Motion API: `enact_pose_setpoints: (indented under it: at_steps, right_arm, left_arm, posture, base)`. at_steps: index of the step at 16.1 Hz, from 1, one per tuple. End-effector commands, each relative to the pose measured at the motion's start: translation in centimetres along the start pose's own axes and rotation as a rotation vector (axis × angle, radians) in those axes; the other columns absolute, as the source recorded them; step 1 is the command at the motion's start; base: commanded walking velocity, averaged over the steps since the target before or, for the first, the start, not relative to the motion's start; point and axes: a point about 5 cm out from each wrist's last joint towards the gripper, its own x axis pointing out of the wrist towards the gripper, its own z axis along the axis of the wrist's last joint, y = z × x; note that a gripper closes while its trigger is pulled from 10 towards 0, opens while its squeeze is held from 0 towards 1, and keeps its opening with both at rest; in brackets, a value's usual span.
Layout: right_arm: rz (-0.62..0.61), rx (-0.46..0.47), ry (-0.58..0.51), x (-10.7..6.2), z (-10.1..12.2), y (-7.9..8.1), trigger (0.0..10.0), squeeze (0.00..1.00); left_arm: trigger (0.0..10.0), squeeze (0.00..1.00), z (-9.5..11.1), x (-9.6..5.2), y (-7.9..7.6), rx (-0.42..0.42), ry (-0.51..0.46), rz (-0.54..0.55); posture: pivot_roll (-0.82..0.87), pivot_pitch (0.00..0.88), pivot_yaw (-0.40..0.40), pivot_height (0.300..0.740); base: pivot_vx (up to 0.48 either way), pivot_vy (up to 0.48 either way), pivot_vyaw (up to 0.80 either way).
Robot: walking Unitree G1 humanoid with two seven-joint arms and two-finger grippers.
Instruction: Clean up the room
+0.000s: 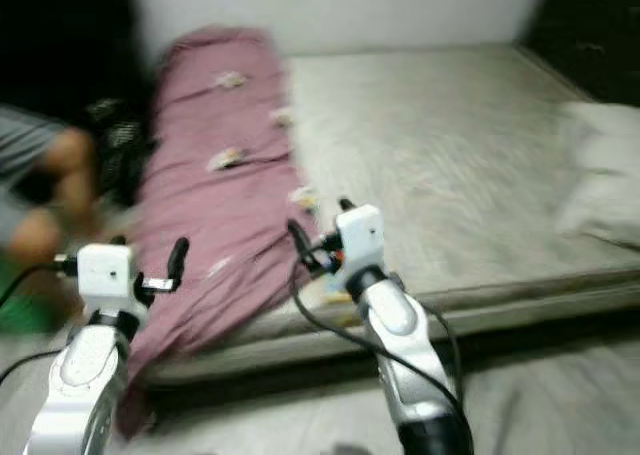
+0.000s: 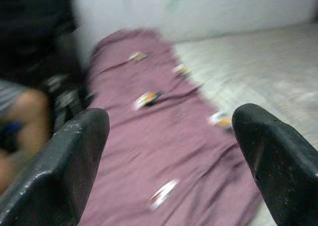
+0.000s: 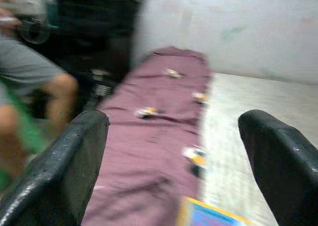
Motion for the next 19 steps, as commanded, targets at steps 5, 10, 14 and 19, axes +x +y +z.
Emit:
enact_pose_setpoints:
  at_steps: [5,10,14,19]
  right_arm:
    - [-0.021,-0.016,-0.002,0.07,0.1,-0.51,10.0,0.0]
    - [-0.024,-0.017,0.002,0.16,-0.02,-0.47,10.0,0.0]
    - [-0.027,-0.021,0.004,0.16,-0.09,-0.56,10.0,0.0]
    - [-0.024,-0.04,0.011,0.25,-0.25,-0.35,10.0,0.0]
  left_arm:
    - [10.0,0.0,-0.11,0.12,-0.45,-0.005,0.013,0.008]
    - [10.0,0.0,0.03,0.51,-0.7,-0.004,0.008,0.013]
    - [10.0,0.0,0.06,0.64,-0.71,0.002,0.004,0.018]
    - [10.0,0.0,0.07,0.61,-0.59,0.022,0.005,0.034]
  posture:
    - [-0.01,0.0,-0.022,0.74]
    - [-0.01,0.0,-0.027,0.74]
    - [-0.01,0.0,-0.026,0.74]
    - [0.0,0.0,-0.032,0.74]
  base:
    - [0.288,0.0,0.0]
    - [0.0,0.0,0.0]
    - [0.0,0.0,0.0]
    - [0.0,0.0,0.64]
